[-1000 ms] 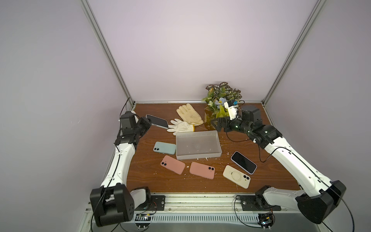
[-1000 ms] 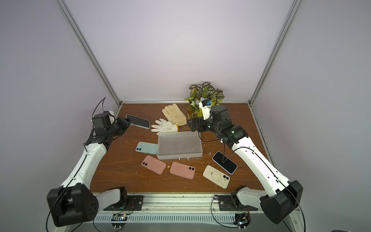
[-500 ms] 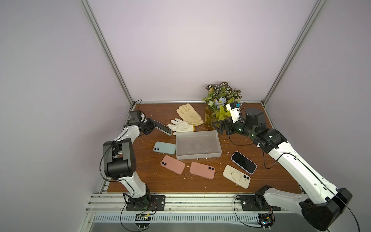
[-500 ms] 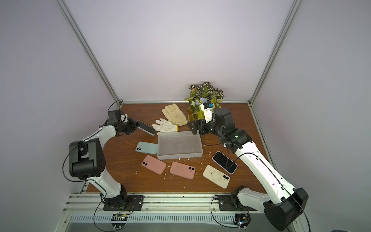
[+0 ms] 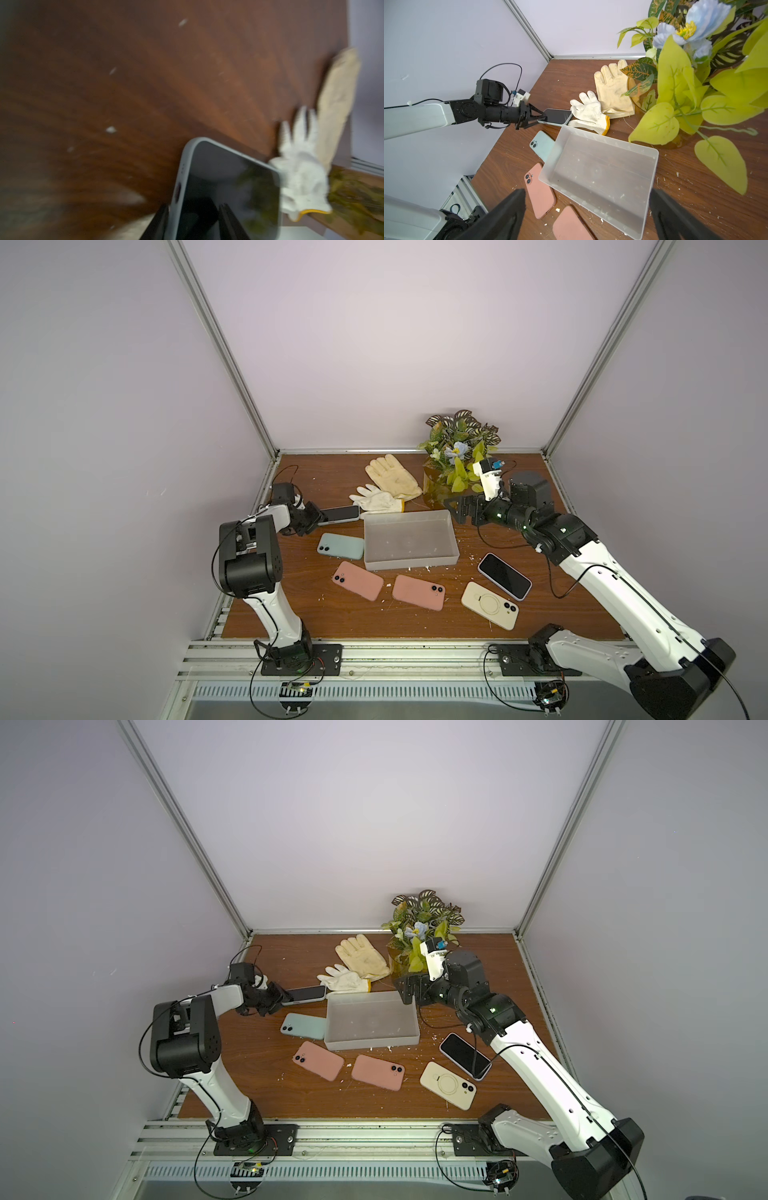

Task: Take the phone out of the storage box
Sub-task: Place the phone at the center of the board, then reset both arms

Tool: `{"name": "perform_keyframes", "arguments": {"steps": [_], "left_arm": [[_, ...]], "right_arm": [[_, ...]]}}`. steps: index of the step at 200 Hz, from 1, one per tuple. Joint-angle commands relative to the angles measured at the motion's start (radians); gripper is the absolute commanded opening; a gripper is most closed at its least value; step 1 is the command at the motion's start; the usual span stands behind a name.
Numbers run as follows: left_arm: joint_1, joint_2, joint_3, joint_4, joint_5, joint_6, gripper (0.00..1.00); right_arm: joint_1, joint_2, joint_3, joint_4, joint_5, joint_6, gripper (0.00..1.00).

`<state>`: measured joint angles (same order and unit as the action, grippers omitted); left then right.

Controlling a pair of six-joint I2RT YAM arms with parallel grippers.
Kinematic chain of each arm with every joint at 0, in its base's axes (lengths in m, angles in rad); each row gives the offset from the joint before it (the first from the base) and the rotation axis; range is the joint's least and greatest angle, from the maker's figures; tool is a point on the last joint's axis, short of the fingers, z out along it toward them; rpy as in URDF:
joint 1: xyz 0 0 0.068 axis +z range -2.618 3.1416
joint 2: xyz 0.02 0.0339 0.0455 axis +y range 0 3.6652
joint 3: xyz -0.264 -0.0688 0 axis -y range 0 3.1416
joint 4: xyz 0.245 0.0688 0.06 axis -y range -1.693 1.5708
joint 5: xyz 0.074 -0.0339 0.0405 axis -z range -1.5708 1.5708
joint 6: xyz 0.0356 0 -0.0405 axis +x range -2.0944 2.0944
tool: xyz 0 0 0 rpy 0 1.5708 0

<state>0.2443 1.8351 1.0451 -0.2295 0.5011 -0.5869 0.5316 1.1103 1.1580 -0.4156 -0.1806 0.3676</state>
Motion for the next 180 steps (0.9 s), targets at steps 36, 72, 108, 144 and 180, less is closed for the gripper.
{"name": "perform_keyframes", "arguments": {"steps": [36,72,108,144,180], "left_arm": [[0.039,-0.081,0.017,-0.188,-0.18,0.125,0.76],[0.04,-0.308,-0.024,-0.191,-0.316,0.104,0.98],[0.04,-0.528,-0.124,-0.157,-0.441,0.054,0.98],[0.032,-0.645,-0.266,-0.048,-0.411,-0.045,0.97],[-0.066,-0.796,-0.374,0.1,-0.5,-0.008,0.97]], "right_arm": [[-0.003,-0.072,-0.055,0.033,0.102,0.027,0.99],[-0.043,-0.086,-0.069,0.047,0.2,0.018,0.99],[-0.154,-0.111,-0.16,0.124,0.282,0.065,0.99],[-0.321,-0.136,-0.329,0.312,0.379,0.058,0.99],[-0.51,-0.128,-0.555,0.625,0.413,0.014,0.99]]}}
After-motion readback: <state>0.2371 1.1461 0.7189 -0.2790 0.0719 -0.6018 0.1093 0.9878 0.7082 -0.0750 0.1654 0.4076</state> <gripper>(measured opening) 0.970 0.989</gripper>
